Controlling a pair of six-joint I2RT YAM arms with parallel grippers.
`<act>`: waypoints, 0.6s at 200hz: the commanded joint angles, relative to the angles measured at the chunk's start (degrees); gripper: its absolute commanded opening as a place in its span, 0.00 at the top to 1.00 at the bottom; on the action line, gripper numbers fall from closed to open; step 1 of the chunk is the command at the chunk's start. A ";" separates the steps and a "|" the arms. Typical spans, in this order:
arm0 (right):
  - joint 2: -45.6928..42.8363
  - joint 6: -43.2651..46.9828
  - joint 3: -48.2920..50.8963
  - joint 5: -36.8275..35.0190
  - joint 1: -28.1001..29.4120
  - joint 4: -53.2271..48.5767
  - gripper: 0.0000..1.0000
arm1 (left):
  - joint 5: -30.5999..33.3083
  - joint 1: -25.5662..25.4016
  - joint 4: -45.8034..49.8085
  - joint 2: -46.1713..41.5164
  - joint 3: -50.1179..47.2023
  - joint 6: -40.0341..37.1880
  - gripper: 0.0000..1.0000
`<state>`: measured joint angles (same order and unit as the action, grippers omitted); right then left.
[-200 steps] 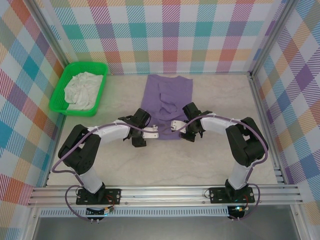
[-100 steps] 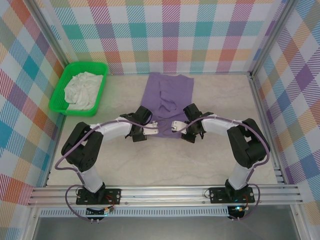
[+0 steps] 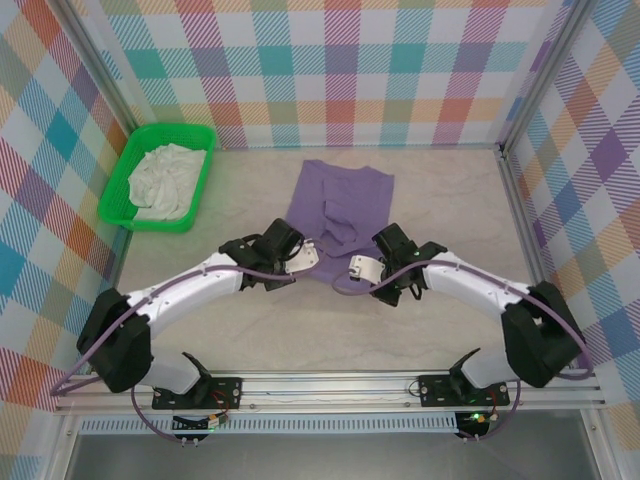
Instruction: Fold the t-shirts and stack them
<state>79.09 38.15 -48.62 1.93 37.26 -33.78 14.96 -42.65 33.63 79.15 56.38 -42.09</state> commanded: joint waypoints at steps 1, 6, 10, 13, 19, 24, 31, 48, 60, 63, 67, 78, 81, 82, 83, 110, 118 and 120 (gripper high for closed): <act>-4.18 -5.38 -0.96 -2.57 3.35 -9.39 1.00 | 1.62 -2.85 5.96 -4.25 -1.42 4.43 1.00; -5.08 -6.04 -1.31 -3.14 4.13 -10.73 1.00 | 1.71 -3.52 6.67 -5.09 -1.45 4.84 1.00; -5.91 -6.61 -1.68 -3.73 4.96 -12.06 1.00 | 1.79 -4.08 7.16 -5.61 -1.40 5.10 1.00; -6.51 -7.08 -1.92 -4.14 5.61 -13.01 1.00 | 1.86 -4.57 7.52 -6.09 -1.37 5.41 1.00; -7.61 -8.09 -2.44 -5.04 6.76 -14.72 1.00 | 2.21 -5.22 8.45 -7.03 -1.32 6.04 1.00; -8.76 -8.89 -2.96 -5.65 7.65 -16.02 1.00 | 2.39 -5.87 9.11 -7.74 -1.16 6.57 1.00; -10.08 -10.11 -3.61 -6.42 8.80 -17.86 1.00 | 2.60 -6.66 10.24 -8.74 -0.95 7.48 1.00; -13.42 -12.94 -4.93 -7.67 11.46 -21.45 1.00 | 3.21 -8.36 13.01 -11.11 -0.13 9.86 1.00; -15.14 -14.78 -5.62 -7.98 12.66 -23.17 1.00 | 3.01 -9.39 14.83 -12.84 0.35 11.28 1.00; -15.44 -15.12 -5.80 -8.11 12.93 -23.50 1.00 | 3.05 -9.60 15.03 -13.19 0.44 11.58 1.00; -15.74 -15.61 -5.99 -8.24 13.08 -23.98 1.00 | 3.13 -9.91 15.42 -13.73 0.54 11.93 1.00; -16.57 -16.29 -6.22 -10.46 13.80 -24.38 1.00 | 2.94 -10.32 16.01 -15.06 0.93 12.62 1.00; -16.74 -16.46 -6.29 -10.92 13.95 -24.52 1.00 | 2.81 -10.34 16.09 -15.34 1.00 12.72 1.00; -16.76 -16.45 -6.34 -11.04 14.01 -24.64 1.00 | 2.80 -10.34 16.06 -15.48 1.01 12.72 1.00; -16.81 -16.53 -6.42 -11.15 14.00 -24.65 1.00 | 2.80 -10.34 16.09 -15.54 1.05 12.73 1.00; -17.30 -17.49 -7.62 -16.43 13.99 -23.54 1.00 | 4.89 -10.39 14.34 -15.90 2.42 12.84 1.00; -17.26 -16.88 -7.87 -18.01 13.88 -22.22 1.00 | 5.59 -10.34 13.19 -15.17 3.13 12.03 1.00; -17.23 -16.71 -7.89 -18.37 13.83 -22.03 1.00 | 5.75 -10.39 12.86 -14.95 3.30 11.83 1.00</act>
<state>62.41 23.03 -54.54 -10.09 51.09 -55.07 17.34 -52.45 46.83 63.90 56.77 -30.85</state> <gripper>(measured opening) 0.053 0.047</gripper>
